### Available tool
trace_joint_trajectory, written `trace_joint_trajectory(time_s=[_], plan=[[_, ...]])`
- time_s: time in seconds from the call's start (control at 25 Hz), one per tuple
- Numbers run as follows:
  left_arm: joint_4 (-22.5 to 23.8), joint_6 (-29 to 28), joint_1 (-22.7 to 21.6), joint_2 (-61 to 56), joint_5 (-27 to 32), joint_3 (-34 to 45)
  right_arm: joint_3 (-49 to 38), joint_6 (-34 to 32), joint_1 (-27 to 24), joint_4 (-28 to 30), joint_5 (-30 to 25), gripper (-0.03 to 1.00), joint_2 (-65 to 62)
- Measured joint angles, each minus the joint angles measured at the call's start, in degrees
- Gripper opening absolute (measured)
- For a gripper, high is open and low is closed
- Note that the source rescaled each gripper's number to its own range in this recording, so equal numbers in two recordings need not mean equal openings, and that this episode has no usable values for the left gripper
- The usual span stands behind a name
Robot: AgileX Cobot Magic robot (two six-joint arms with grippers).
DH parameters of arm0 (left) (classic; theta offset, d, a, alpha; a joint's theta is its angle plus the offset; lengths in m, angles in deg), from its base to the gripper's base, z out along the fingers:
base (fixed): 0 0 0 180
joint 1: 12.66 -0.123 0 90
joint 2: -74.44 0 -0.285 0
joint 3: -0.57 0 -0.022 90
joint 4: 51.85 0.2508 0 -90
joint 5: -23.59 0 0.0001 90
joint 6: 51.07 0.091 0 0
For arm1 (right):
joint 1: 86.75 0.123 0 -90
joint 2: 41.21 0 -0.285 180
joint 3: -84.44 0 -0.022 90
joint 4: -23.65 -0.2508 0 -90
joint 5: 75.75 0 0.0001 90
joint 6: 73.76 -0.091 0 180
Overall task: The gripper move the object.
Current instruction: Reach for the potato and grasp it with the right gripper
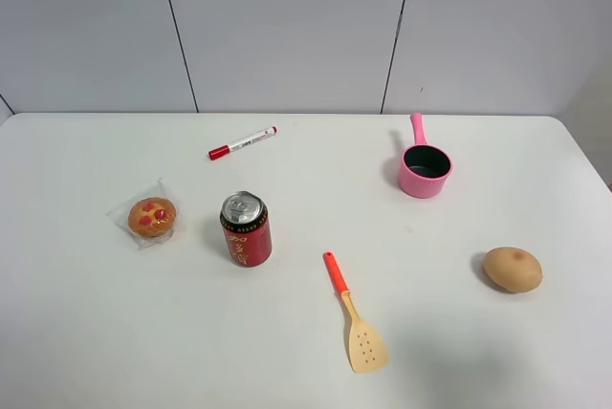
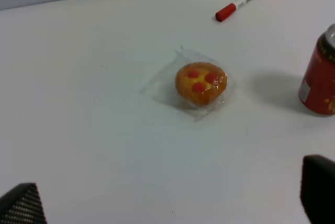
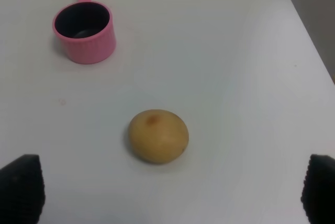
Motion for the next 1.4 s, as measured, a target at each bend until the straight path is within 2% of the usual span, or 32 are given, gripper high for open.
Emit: trace_joint_trajectory(time_s=[0.28, 0.64, 1.04, 1.4], plan=[[0.0, 0.0, 0.0, 0.0, 0.0, 0.0, 4.2, -0.1, 0.0, 1.5, -3.0, 1.00, 1.3], [0.0, -0.2, 0.0, 0.0, 0.0, 0.0, 16.8, -0.4, 0.0, 0.6, -8.8, 1.00, 21.1], [0.0, -0.2, 0.0, 0.0, 0.0, 0.0, 19.9, 0.7, 0.0, 0.6, -7.6, 1.00, 42.0], [0.0, -0.2, 0.0, 0.0, 0.0, 0.0, 19.9, 2.6, 0.0, -0.2, -5.0, 1.00, 53.1]])
